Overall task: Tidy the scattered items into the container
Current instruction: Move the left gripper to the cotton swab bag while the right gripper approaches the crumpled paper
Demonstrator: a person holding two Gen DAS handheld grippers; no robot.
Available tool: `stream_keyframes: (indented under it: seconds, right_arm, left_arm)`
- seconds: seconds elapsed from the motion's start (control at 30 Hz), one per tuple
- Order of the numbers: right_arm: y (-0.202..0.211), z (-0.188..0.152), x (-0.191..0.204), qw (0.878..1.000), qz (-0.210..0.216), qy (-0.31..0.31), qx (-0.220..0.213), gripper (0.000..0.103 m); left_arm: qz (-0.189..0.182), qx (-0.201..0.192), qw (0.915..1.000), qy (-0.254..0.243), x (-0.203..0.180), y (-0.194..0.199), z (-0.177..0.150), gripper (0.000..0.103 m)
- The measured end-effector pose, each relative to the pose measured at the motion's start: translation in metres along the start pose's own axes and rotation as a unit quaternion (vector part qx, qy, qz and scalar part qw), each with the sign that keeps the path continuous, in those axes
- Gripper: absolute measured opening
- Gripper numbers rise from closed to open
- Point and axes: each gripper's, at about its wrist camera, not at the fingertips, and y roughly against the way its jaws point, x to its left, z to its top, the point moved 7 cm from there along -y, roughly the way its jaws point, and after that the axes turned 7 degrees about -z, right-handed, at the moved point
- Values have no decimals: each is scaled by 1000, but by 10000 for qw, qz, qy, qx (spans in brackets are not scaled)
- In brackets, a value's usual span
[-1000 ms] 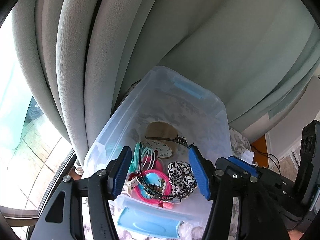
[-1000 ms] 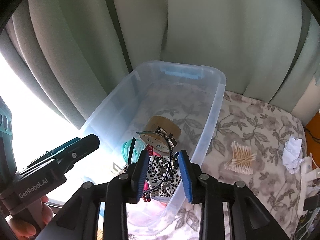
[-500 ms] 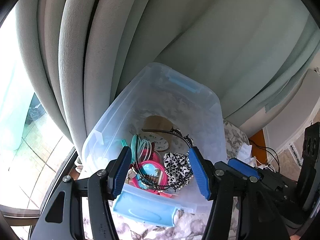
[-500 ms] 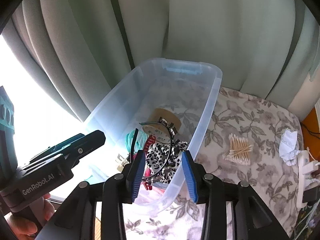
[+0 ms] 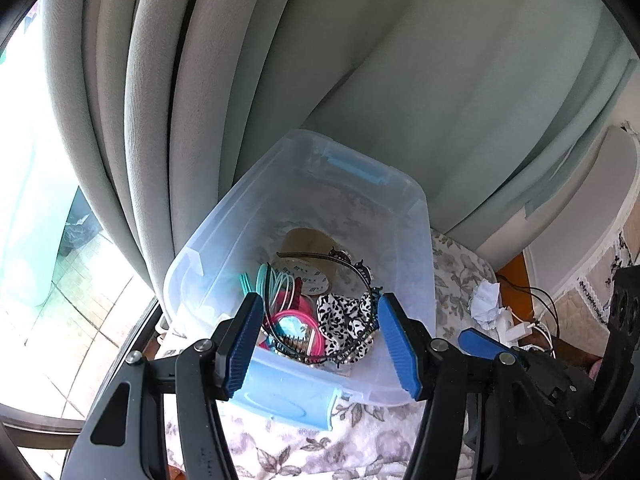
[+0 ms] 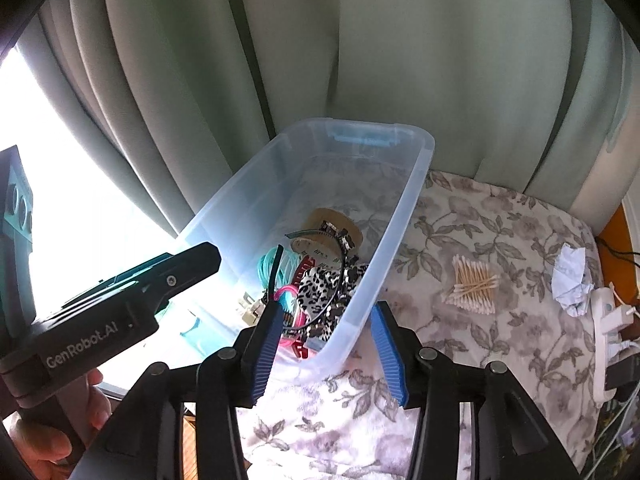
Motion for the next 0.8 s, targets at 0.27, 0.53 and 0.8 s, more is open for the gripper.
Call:
stream_keyframes:
  seconds: [0.27, 0.53, 0.8]
  right_arm:
    - [13, -18, -9, 9998, 82, -149, -46, 51]
    - [35, -23, -46, 9966, 60, -716, -400, 61]
    - [59, -29, -116, 9855, -233, -1472, -806, 66]
  left_arm:
    - [75, -83, 9999, -45, -14, 7, -9, 61]
    - [-245, -281, 9990, -250, -51, 11, -10, 61]
    - [-638, -183, 9965, -513, -101, -2, -17, 61]
